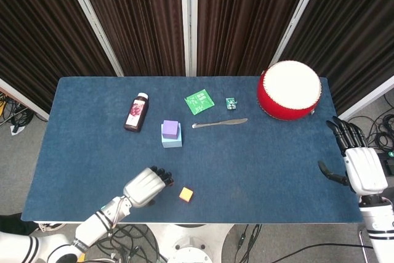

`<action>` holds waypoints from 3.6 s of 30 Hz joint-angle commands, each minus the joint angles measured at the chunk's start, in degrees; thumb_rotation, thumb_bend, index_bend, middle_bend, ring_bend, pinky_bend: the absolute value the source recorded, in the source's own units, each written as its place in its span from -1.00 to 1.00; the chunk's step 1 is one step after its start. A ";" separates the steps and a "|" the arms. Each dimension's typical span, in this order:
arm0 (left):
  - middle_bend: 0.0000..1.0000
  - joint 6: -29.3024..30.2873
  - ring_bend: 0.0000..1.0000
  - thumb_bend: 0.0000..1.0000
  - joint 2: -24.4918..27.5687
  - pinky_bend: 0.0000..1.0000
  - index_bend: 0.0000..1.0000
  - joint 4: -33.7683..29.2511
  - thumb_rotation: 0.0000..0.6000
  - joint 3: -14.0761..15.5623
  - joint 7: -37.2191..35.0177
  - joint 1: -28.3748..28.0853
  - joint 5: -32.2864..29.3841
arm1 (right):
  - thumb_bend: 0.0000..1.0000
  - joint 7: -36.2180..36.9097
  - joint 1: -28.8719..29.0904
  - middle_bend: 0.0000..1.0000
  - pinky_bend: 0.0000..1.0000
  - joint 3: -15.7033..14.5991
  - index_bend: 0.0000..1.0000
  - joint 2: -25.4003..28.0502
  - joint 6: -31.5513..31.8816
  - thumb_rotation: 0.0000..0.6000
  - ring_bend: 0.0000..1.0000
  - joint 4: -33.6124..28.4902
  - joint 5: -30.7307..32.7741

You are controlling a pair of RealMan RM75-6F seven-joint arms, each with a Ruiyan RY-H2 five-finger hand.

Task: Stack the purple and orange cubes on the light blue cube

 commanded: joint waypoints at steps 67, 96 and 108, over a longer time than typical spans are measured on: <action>-0.17 -8.27 -0.29 -0.63 -12.84 -0.15 -0.15 8.40 1.00 -6.22 6.96 -7.47 -12.47 | -0.57 3.46 -1.47 -0.99 -1.00 0.04 -1.00 1.11 2.85 1.00 -1.00 0.38 -2.33; -0.17 -8.87 -0.29 -0.61 -14.81 -0.15 0.01 12.67 1.00 -4.99 5.28 -8.04 -11.54 | -0.57 3.87 -1.49 -1.00 -1.00 0.16 -1.00 1.26 2.76 1.00 -1.00 0.42 -2.15; -0.16 -8.54 -0.29 -0.54 -14.75 -0.15 0.17 12.69 1.00 -4.86 5.18 -7.86 -11.35 | -0.57 4.06 -1.36 -1.00 -1.00 0.20 -1.00 1.28 2.37 1.00 -1.00 0.60 -1.78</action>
